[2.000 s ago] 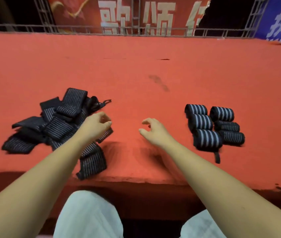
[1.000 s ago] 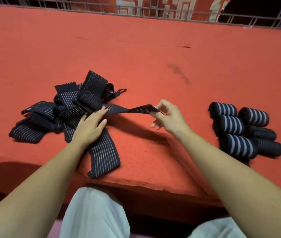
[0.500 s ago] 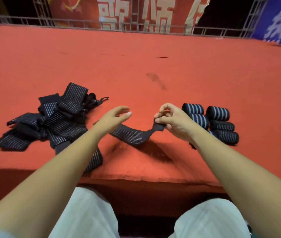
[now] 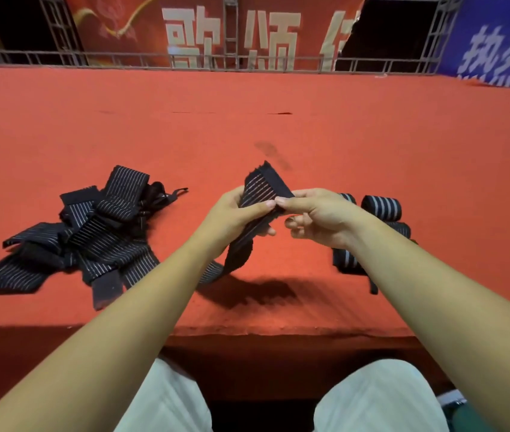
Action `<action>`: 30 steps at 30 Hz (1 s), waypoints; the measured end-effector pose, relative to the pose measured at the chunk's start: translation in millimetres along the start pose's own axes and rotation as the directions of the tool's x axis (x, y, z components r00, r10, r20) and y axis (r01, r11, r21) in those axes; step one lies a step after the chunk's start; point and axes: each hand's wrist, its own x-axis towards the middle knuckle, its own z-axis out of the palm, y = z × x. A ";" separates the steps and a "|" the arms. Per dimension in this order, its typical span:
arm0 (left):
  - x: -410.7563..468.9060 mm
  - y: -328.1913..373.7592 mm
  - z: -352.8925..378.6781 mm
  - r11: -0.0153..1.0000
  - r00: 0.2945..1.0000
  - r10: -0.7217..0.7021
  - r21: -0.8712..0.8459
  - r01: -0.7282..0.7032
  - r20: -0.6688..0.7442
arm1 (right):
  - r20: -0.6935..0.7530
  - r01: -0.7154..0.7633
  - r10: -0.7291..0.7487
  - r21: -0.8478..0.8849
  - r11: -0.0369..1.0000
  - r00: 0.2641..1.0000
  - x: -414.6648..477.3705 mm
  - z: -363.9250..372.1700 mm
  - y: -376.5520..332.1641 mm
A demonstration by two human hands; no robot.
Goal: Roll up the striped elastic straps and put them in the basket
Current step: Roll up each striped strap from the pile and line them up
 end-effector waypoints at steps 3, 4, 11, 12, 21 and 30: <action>-1.1 2.7 -5.0 0.997 0.997 -0.073 0.040 0.072 0.018 | -0.093 0.053 -0.044 0.094 0.994 0.995 6.0 -3.2 -6.8; -2.0 3.1 -8.6 0.988 0.988 -0.137 0.084 0.131 0.068 | -0.150 0.069 -0.049 0.129 0.989 0.987 9.8 -5.7 -10.1; -17.8 -9.1 -28.3 0.936 0.878 -0.275 -0.100 0.338 0.392 | -0.567 0.094 0.003 0.142 0.985 0.824 37.9 -34.4 -25.1; -21.1 -13.7 -26.2 0.932 0.879 -0.277 -0.115 0.344 0.388 | -0.587 0.112 -0.004 0.147 0.983 0.810 40.9 -36.6 -26.3; -15.3 -116.3 1.9 0.783 0.941 -0.327 0.532 0.322 -0.088 | -0.439 -0.010 -0.050 -0.135 0.991 0.897 78.6 -27.9 11.2; -21.4 -153.5 16.2 0.467 0.998 -0.008 0.882 0.061 -0.065 | -0.510 -0.009 -0.092 -0.192 0.981 0.855 152.8 -53.9 32.9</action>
